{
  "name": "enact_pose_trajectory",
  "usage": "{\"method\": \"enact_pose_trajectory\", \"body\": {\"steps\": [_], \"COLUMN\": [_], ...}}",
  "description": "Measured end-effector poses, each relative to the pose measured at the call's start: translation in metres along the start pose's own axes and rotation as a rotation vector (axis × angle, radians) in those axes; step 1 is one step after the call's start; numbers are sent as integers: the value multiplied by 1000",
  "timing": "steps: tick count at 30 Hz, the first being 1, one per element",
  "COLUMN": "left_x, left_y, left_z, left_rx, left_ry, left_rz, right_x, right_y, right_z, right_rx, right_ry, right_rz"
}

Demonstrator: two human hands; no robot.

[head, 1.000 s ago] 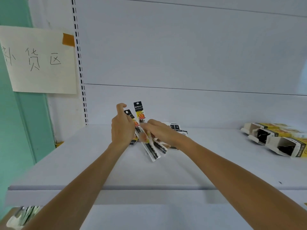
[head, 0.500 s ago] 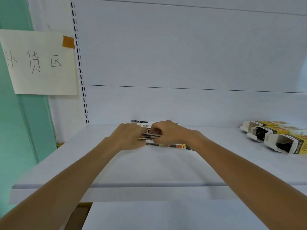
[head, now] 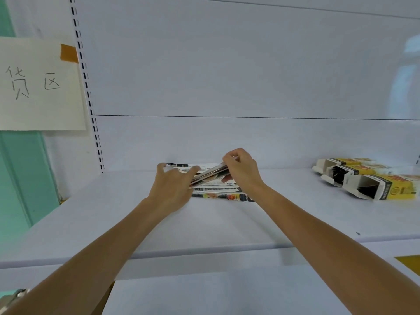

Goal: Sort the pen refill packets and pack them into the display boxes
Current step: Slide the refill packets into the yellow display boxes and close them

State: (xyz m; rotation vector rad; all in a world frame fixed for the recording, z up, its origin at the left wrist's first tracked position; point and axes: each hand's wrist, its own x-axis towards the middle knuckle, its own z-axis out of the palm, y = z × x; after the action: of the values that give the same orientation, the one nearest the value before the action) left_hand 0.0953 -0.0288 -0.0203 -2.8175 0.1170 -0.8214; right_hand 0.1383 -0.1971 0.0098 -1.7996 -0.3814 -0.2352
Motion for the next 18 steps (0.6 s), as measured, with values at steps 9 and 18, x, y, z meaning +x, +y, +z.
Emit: {"method": "enact_pose_trajectory", "body": {"steps": [9,18], "left_x": [40,87], "left_y": [66,192], "left_z": [-9,-15], "left_rx": [-398,-485], "left_ry": [-137,-40], "left_rz": [22,17], "right_x": [10,37], "right_y": [33,70], "right_z": [-64,-238], "right_rx": [-257,-550], "right_ry": [103,79], "right_rz": [-90,-175]}}
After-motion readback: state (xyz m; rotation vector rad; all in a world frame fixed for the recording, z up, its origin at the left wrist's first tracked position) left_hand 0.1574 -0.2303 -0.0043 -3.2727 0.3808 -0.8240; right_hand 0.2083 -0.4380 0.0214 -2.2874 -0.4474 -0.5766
